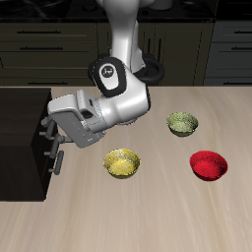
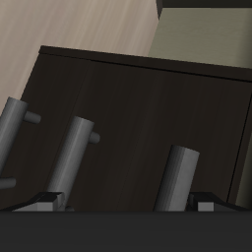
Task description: Open the top drawer of the wooden cabinet
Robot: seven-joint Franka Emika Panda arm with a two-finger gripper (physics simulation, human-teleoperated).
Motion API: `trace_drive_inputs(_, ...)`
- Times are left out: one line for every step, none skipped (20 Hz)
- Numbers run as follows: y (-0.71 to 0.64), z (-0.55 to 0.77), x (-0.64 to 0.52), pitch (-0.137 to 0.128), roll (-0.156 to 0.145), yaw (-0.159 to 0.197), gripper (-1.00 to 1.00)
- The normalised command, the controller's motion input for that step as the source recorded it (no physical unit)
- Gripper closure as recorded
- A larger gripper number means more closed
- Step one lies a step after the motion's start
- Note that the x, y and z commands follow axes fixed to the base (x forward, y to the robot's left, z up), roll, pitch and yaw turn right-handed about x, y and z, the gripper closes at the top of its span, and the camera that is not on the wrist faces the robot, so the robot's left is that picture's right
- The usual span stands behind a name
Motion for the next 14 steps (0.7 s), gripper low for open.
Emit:
trace_drive_inputs(-0.14, 0.02, -0.16, -0.043, -0.056, 0.016, -1.0)
trace_drive_inputs(-0.19, -0.08, -0.19, 0.024, -0.032, -0.035, -1.0)
trace_drive_inputs(-0.15, -0.12, -0.19, 0.008, -0.029, 0.01, -1.0)
trace_drive_inputs(-0.62, -0.12, -0.36, -0.002, -0.04, 0.038, -1.0)
trace_drive_inputs(-0.33, -0.02, -0.12, 0.032, -0.027, -0.009, -1.0)
trace_drive_inputs(-0.33, 0.09, -0.17, -0.026, -0.059, -0.006, -1.0)
trace_drive_inputs(-0.36, 0.07, -0.16, -0.045, -0.108, 0.023, -1.0)
trace_drive_inputs(-0.18, 0.13, -0.27, -0.078, -0.015, -0.038, -1.0)
trace_drive_inputs(-0.07, 0.01, -0.22, 0.005, 0.079, 0.015, -1.0)
trace_drive_inputs(-0.08, 0.22, -0.14, -0.077, -0.041, 0.043, -1.0)
trace_drive_inputs(-0.04, 0.27, -0.25, -0.085, -0.002, 0.016, -1.0)
trace_drive_inputs(-0.1, 0.21, -0.02, 0.02, 0.002, -0.097, -1.0)
trace_drive_inputs(-0.06, 0.24, -0.03, -0.02, 0.005, 0.002, -1.0)
trace_drive_inputs(-0.27, 0.58, -0.22, -0.034, -0.066, -0.051, -1.0)
